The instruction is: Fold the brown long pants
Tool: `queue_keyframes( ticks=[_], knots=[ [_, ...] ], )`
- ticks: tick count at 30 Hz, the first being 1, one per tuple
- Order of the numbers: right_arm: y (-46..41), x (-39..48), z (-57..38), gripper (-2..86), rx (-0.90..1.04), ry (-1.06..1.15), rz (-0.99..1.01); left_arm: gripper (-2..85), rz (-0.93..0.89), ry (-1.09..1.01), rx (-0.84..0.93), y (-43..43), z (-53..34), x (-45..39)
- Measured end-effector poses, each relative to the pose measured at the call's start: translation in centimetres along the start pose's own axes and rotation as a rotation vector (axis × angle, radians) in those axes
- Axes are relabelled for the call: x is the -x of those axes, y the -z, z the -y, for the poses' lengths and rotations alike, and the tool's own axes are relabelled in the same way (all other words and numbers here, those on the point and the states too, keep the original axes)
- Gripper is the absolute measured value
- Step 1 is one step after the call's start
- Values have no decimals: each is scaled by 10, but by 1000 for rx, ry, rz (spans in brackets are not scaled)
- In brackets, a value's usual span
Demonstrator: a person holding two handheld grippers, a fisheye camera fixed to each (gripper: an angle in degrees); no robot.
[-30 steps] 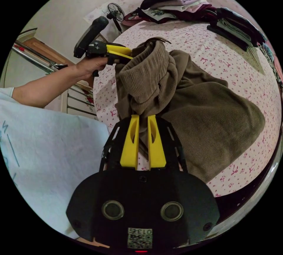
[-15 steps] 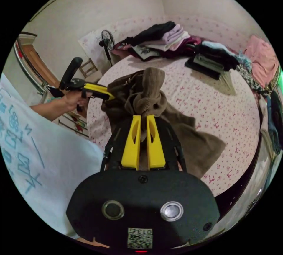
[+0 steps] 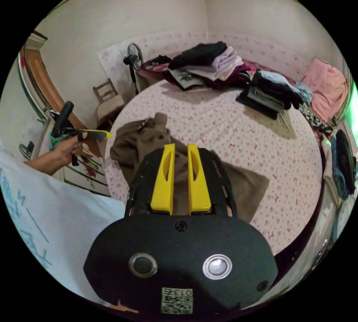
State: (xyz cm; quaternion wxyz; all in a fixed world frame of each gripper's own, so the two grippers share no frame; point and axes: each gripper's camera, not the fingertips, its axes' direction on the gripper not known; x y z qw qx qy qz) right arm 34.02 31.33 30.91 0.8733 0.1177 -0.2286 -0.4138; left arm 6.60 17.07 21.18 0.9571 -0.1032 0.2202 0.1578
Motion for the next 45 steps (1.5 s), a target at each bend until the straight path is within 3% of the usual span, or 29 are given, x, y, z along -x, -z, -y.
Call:
queue_keyframes(
  ticks=[3,7,9,11,13,15,17,20,22,25,27,31,32,36,40,43,45],
  knots=[
    [-18,-7,-37,83,140,-57,18,78,-73,-70,-33,-6,-5,-9],
    [-45,11,-58,93,238,29,73,114,-185,-217,132,-53,-2,-52],
    [-74,36,-69,83,328,188,-15,121,-142,-295,232,-79,-3,-77],
    [-77,44,-74,54,311,269,-115,89,34,-375,307,-107,-4,-97],
    [-71,37,-70,34,332,265,-73,43,76,-394,296,-106,2,-102],
    [-33,12,-66,26,189,176,0,34,-123,-407,289,-93,15,-101],
    [12,-15,-64,27,16,58,29,30,-314,-394,96,-48,32,-99],
    [88,-57,-78,32,-323,-130,-71,31,-294,-337,-214,13,45,-85],
    [105,-81,-91,37,-365,-253,-187,37,-276,-184,-312,26,50,-60],
    [96,-120,-116,55,-205,-459,-266,55,-216,-40,-225,11,56,-27],
    [107,-130,-143,54,-256,-580,-213,46,-215,-88,-209,7,47,-33],
    [136,-119,-148,49,-504,-613,-217,46,-158,-614,-3,-23,14,-125],
    [135,-118,-136,52,-530,-583,-183,59,-62,-707,43,-35,5,-147],
    [77,-114,-83,80,-223,-430,-198,106,75,-678,-7,-69,-6,-162],
    [19,-105,-84,99,-12,-407,-196,161,32,-689,245,-123,2,-164],
    [-28,-98,-89,105,181,-349,-189,149,30,-715,308,-148,4,-171],
    [-47,-91,-88,65,259,-273,-228,108,39,-735,352,-161,7,-177]
  ],
)
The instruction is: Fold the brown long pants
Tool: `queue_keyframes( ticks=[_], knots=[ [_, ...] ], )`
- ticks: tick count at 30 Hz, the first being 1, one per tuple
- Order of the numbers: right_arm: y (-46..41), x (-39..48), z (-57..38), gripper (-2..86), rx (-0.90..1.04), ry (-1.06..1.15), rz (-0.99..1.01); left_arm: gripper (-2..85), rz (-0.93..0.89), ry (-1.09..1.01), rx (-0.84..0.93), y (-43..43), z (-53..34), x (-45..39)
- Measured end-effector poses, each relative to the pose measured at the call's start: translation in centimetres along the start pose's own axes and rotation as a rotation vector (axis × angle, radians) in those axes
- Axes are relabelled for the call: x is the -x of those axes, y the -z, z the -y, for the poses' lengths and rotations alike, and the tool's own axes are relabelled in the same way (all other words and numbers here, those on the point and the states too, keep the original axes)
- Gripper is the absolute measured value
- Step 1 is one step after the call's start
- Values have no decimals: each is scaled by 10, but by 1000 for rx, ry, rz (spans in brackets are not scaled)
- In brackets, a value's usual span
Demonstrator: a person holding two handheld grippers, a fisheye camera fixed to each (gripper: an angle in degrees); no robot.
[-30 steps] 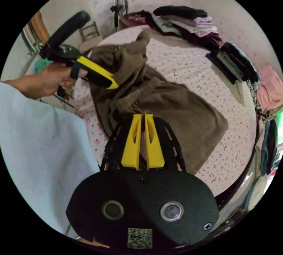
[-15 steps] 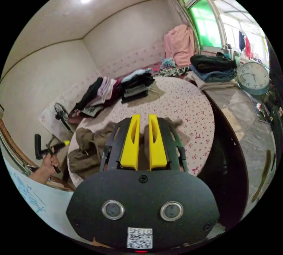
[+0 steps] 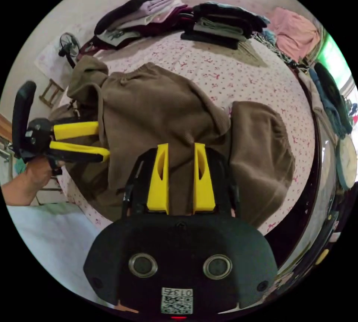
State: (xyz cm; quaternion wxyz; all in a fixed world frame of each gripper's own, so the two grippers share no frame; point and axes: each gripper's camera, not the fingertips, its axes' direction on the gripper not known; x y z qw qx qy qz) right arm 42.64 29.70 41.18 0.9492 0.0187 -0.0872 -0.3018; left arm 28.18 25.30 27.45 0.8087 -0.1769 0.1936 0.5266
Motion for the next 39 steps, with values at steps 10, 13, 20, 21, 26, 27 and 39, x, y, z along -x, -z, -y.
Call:
queue_keyframes(
  ticks=[10,13,20,21,26,27,39],
  knots=[
    [161,-31,40,54,-652,22,-9,40,40,151,-634,148,8,57],
    [140,-59,51,73,-512,-62,73,51,22,258,-457,132,-3,90],
    [84,-109,-53,90,-249,-249,-17,104,201,447,-257,102,-153,102],
    [80,-117,-72,99,-218,-298,-40,110,212,460,-264,104,-165,100],
    [71,-134,-107,131,-164,-389,-11,168,256,628,-280,109,-221,97],
    [66,-133,-103,124,-141,-368,9,166,230,629,-280,107,-221,98],
    [162,-125,-53,21,-376,-205,36,38,77,553,-587,196,-189,117]
  ],
)
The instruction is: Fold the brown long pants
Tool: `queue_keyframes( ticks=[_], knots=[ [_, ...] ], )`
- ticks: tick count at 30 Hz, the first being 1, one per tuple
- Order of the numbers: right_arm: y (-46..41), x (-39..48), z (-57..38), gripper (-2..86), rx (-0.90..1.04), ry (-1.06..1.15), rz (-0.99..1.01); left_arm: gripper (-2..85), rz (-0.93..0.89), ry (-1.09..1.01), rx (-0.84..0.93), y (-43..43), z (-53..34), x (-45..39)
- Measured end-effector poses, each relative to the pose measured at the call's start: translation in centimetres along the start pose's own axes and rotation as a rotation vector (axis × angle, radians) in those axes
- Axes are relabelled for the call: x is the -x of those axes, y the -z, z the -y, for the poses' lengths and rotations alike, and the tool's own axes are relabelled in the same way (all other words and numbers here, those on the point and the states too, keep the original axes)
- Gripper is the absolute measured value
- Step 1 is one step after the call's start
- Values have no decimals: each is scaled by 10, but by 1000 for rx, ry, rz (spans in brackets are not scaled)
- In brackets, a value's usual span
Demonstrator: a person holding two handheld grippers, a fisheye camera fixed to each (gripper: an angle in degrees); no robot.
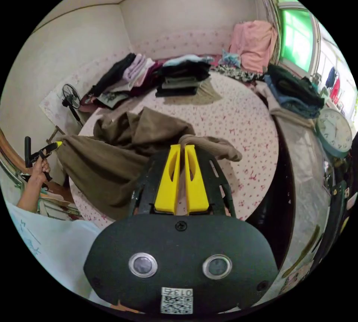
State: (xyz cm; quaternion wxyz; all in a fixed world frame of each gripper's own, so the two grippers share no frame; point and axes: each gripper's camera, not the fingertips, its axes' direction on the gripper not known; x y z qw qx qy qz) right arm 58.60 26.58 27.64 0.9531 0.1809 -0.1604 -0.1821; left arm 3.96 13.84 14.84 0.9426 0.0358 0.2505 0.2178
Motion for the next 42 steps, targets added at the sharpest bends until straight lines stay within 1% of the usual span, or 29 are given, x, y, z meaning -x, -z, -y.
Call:
queue_keyframes(
  ticks=[2,4,6,7,8,9,10,11,12,14,15,16,17,18,19,20,21,23,26,29,30,31,32,34,35,37,39,41,42],
  knots=[
    [27,-4,0,21,-73,-9,25,40,58,-57,-78,36,15,-6],
    [39,-11,-10,22,-102,-33,72,45,79,-37,-70,44,16,1],
    [25,-20,-32,24,0,-85,55,53,98,33,-13,35,7,16],
    [17,-22,-39,25,41,-104,45,59,93,80,60,20,-3,27],
    [-1,-28,-54,28,147,-154,42,67,105,150,133,4,-17,40],
    [-20,-32,-69,30,271,-185,66,67,115,187,160,-2,-25,44],
    [-28,-33,-76,32,324,-192,81,66,133,235,187,-7,-39,49],
    [-33,-33,-88,36,373,-204,88,61,148,238,156,-2,-50,45],
    [-28,-33,-95,41,372,-208,75,58,155,222,132,2,-54,40],
    [-13,-32,-99,60,330,-205,32,58,220,57,39,20,-58,8],
    [-2,-33,-97,76,295,-208,-6,61,237,7,35,21,-57,-2],
    [3,-34,-96,84,280,-210,-25,68,230,-101,61,16,-55,-22],
    [11,-35,-91,98,245,-208,-55,75,156,-198,133,3,-52,-40],
    [17,-34,-84,110,205,-203,-83,79,103,-239,180,-7,-52,-50],
    [20,-34,-80,113,188,-199,-97,87,11,-310,269,-28,-54,-68],
    [21,-32,-71,120,158,-191,-120,95,-31,-377,343,-50,-59,-89],
    [20,-30,-62,121,143,-181,-125,99,-38,-410,372,-60,-62,-99],
    [21,-27,-47,117,126,-167,-111,116,-48,-549,435,-92,-69,-139],
    [41,-14,-29,88,10,-119,-122,132,-37,-676,480,-124,-70,-175],
    [58,-5,-22,76,-81,-66,-153,137,-71,-709,531,-152,-66,-193],
    [56,-4,-20,75,-71,-48,-189,138,-67,-713,546,-158,-66,-195],
    [52,-4,-18,75,-49,-40,-204,131,-43,-723,582,-169,-65,-198],
    [38,-6,-14,77,24,-32,-211,121,-18,-728,588,-175,-62,-201],
    [11,-11,-9,84,138,-29,-163,89,-11,-722,599,-179,-57,-201],
    [-8,-14,-6,91,201,-42,-127,55,-30,-710,605,-179,-52,-199],
    [-38,-16,-4,102,295,-58,-93,33,-69,-673,598,-176,-44,-193],
    [-76,-13,-1,104,440,-70,-43,24,-109,-629,590,-173,-37,-186],
    [-90,-2,1,86,462,-47,-23,17,-142,-598,568,-166,-30,-179],
    [-96,11,4,76,500,25,-44,16,-145,-596,565,-164,-28,-178]
  ],
)
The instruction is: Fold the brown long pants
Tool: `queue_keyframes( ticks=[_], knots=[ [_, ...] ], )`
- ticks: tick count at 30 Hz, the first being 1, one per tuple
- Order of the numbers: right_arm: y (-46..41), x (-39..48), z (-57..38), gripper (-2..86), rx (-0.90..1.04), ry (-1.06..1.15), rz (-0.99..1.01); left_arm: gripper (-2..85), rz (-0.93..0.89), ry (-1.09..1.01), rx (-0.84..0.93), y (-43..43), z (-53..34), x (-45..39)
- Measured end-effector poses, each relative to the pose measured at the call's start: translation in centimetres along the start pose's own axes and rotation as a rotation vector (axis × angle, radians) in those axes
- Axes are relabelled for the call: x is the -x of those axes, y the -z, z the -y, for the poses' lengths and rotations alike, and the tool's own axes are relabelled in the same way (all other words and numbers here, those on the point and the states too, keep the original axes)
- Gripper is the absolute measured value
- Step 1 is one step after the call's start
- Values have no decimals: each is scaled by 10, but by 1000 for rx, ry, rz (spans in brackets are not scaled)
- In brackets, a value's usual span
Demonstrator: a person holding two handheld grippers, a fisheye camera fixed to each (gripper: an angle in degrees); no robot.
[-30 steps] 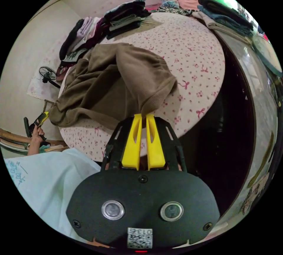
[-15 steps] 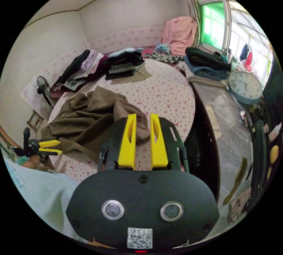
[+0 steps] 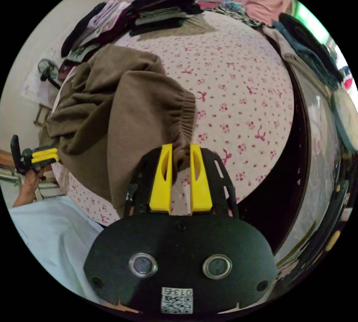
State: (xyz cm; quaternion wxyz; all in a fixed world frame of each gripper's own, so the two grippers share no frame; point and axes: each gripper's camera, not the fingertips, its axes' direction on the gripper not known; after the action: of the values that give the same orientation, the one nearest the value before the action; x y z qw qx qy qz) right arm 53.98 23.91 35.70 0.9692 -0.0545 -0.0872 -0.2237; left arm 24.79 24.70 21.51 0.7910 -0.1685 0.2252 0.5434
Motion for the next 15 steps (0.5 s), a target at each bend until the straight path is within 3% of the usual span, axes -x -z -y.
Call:
queue_keyframes(
  ticks=[4,9,13,15],
  knots=[
    [18,18,6,67,-38,54,-113,14,-20,-32,-63,28,-2,-3],
    [83,5,-25,64,-284,-79,-314,23,-54,-20,-131,53,-9,-13],
    [50,-22,-34,73,-145,-189,-317,50,-109,8,2,11,-22,-9],
    [27,-35,-36,82,-49,-248,-250,58,-203,50,-16,11,-30,2]
  ],
)
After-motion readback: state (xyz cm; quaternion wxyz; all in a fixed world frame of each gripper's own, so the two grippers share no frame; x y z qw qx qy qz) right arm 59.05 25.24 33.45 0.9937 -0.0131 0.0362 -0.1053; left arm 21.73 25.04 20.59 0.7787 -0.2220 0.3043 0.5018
